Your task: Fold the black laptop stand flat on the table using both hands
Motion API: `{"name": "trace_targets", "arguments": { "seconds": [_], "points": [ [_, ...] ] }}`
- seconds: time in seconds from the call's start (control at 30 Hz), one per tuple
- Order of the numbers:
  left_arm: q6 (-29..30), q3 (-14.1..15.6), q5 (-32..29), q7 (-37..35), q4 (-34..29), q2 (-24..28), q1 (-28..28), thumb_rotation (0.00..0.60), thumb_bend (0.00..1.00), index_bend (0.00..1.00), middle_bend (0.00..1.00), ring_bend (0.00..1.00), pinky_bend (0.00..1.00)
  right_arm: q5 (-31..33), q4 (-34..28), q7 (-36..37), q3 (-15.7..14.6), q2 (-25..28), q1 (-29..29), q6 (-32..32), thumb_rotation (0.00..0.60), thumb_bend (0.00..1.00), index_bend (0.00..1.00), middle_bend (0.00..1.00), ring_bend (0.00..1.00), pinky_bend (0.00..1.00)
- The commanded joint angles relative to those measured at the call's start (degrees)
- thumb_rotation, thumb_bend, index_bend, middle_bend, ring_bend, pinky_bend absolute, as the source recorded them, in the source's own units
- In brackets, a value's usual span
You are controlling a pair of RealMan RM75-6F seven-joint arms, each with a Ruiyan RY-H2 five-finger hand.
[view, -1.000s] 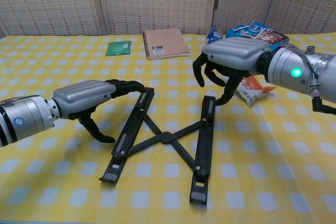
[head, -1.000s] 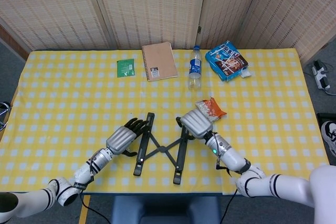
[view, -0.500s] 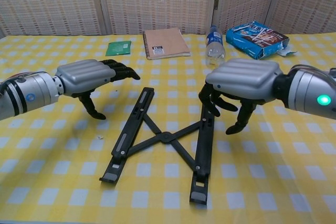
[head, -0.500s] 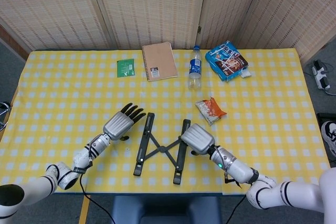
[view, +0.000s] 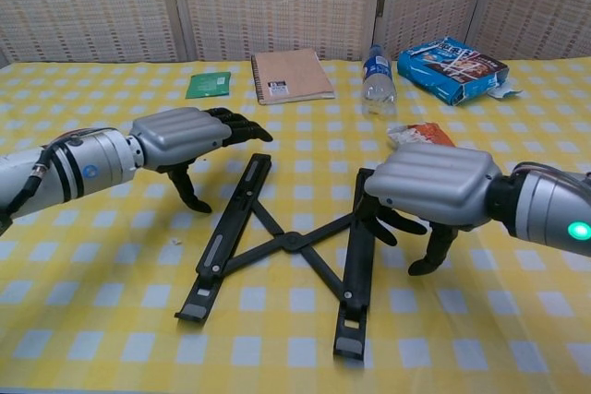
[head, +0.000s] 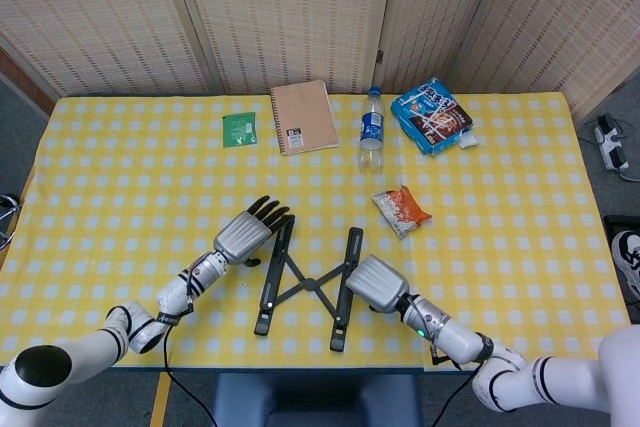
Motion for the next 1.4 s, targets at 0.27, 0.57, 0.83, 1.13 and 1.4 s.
{"name": "trace_targets", "arguments": {
  "seconds": [0.27,0.57,0.83,1.13,1.4],
  "points": [
    [-1.13,-0.61,-1.32,-1.30,1.80,-1.62,-1.27,0.600,0.14,0.09,0.11,0.00,0.00,-1.53,4.36,0.62,0.69,-4.11,0.90,-1.00,0.600,0.16,0.65,0.82,0.88,0.90],
    [-1.29,-0.47,-1.92,-2.66,3.29,-2.46,-1.60,0.600,0.14,0.09,0.11,0.00,0.00,-2.29,7.72,2.34,1.52,-7.49,1.67,-1.57,0.600,0.16,0.65,0.82,0.88,0.90],
    [-1.57,-0.29,-2.33,-4.71,4.21,-3.31,-1.80,0.600,0.14,0.09,0.11,0.00,0.00,-2.91,8.19,2.21,2.06,-8.58,2.22,-1.55,0.600,0.16,0.66,0.83,0.89,0.90],
    [-1.59,0.07,-2.43,-6.97,4.23,-3.77,-1.86,0.600,0.14,0.09,0.11,0.00,0.00,-2.66,8.21,1.63,2.58,-9.20,2.85,-2.28,0.600,0.16,0.66,0.83,0.89,0.90],
    [-0.86,0.25,-2.10,-7.09,2.75,-3.60,-2.05,0.600,0.14,0.08,0.11,0.00,0.00,-3.08,9.17,1.84,3.16,-10.51,3.53,-2.27,0.600,0.16,0.66,0.83,0.89,0.90]
  ]
}}
